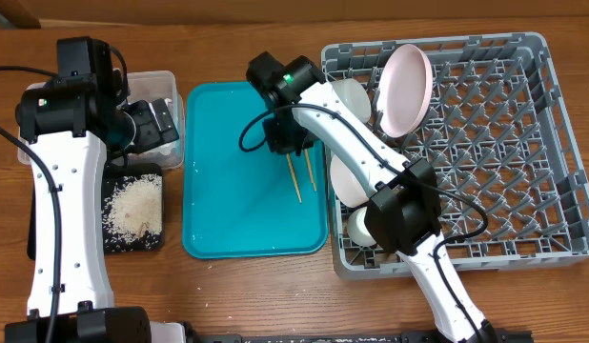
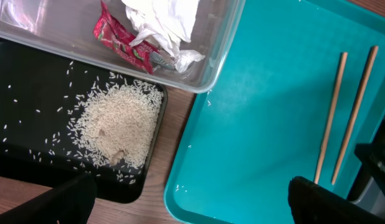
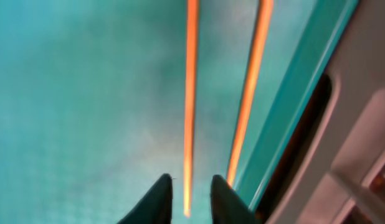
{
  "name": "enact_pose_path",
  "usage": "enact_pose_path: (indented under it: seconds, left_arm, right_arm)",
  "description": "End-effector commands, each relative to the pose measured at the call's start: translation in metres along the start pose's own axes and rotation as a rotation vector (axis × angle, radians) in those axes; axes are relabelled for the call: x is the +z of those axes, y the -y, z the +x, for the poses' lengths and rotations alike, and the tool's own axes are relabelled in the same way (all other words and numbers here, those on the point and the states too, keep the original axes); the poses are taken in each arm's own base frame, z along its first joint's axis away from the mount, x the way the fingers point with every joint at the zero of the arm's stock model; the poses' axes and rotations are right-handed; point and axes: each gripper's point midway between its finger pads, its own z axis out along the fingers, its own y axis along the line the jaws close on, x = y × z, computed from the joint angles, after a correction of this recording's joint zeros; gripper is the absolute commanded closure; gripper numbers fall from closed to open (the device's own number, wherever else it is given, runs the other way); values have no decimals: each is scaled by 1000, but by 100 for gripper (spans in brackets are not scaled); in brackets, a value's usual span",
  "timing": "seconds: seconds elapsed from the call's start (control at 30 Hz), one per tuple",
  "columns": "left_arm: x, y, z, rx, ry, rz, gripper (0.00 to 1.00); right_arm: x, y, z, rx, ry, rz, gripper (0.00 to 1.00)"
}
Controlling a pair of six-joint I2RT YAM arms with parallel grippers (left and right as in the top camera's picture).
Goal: Sort waste into correct bins and load items into the dishwasher
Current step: 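Close the right gripper on one wooden chopstick, then lift the chopstick and carry it into the dish rack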
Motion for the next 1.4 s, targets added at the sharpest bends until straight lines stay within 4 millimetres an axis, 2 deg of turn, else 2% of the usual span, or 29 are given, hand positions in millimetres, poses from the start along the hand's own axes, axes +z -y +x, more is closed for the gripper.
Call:
enact_pose_path:
  seconds: [0.0, 0.13, 0.47, 0.73, 0.87, 1.0, 1.1, 1.2, 1.27, 1.37]
  left_arm:
    - [-3, -2, -4, 6, 16, -7, 0]
    - [-3, -2, -4, 6, 16, -7, 0]
    - [-3, -2, -4, 6, 16, -7, 0]
    - [-3, -2, -4, 6, 16, -7, 0]
    - [-3, -2, -4, 6, 16, -7, 0]
    - [-3, -2, -4, 6, 16, -7, 0]
    - [-3, -2, -4, 6, 16, -7, 0]
    - [-3, -2, -4, 6, 16, -7, 0]
    - [-3, -2, -4, 6, 16, -7, 0]
    - [-3, -2, -4, 6, 16, -7, 0]
  right_arm:
    - [-5, 2, -21, -3, 96, 35, 57]
    - [4, -1, -32, -1, 130, 31, 53]
    - [57, 1, -27, -5, 52, 59, 55]
    - [72, -3, -27, -14, 47, 42, 60]
    - [84, -2, -17, -14, 7, 40, 70]
    - [93, 6, 2, -16, -63, 68, 95]
    - [90, 9, 9, -16, -92, 79, 96]
    - [78, 10, 11, -21, -106, 84, 96]
    - [61, 9, 11, -32, -103, 82, 96]
    - [21, 7, 8, -31, -66, 67, 96]
